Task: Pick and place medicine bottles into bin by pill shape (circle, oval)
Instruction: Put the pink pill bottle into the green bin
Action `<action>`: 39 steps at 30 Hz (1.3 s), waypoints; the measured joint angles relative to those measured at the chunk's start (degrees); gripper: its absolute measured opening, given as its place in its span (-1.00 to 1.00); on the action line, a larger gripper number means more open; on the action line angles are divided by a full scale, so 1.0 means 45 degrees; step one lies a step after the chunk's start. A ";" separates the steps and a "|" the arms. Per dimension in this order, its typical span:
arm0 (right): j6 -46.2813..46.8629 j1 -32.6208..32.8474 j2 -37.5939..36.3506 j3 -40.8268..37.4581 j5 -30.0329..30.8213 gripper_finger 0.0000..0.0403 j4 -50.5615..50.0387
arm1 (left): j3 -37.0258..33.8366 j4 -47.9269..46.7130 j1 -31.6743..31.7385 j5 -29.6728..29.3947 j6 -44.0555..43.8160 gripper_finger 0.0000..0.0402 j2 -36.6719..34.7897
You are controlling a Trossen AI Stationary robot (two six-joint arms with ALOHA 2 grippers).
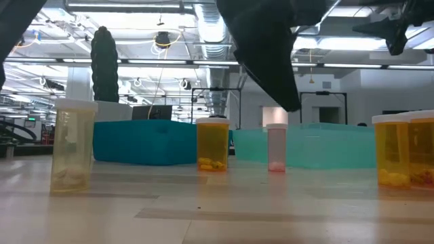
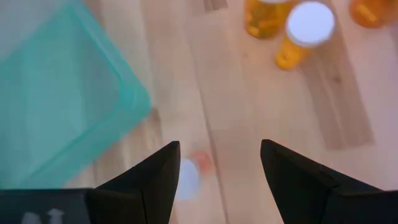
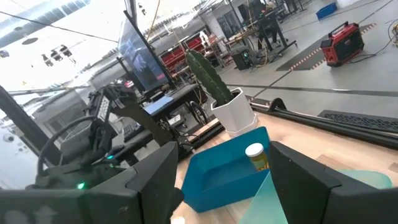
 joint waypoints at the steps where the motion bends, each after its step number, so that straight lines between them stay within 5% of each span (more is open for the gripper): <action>1: -0.0033 0.0000 0.0000 0.0000 -0.0002 0.29 -0.0066 | -0.0065 0.0171 -0.0033 -0.0362 -0.0018 0.09 0.0000; 5: 0.0030 0.0000 0.0000 0.0000 -0.0044 0.29 -0.0574 | -0.0149 0.1164 -0.0013 -0.1559 -0.0600 0.08 -0.0037; 11: 0.0070 0.0000 0.0000 0.0000 -0.0628 0.29 -0.0637 | -0.0110 0.0907 0.0228 -0.0140 -0.0802 0.08 -0.0049; 39: 0.0119 0.0000 0.0002 0.0000 -0.0702 0.29 -0.0724 | -0.1490 0.1288 0.0510 0.0087 -0.1013 0.01 -0.0068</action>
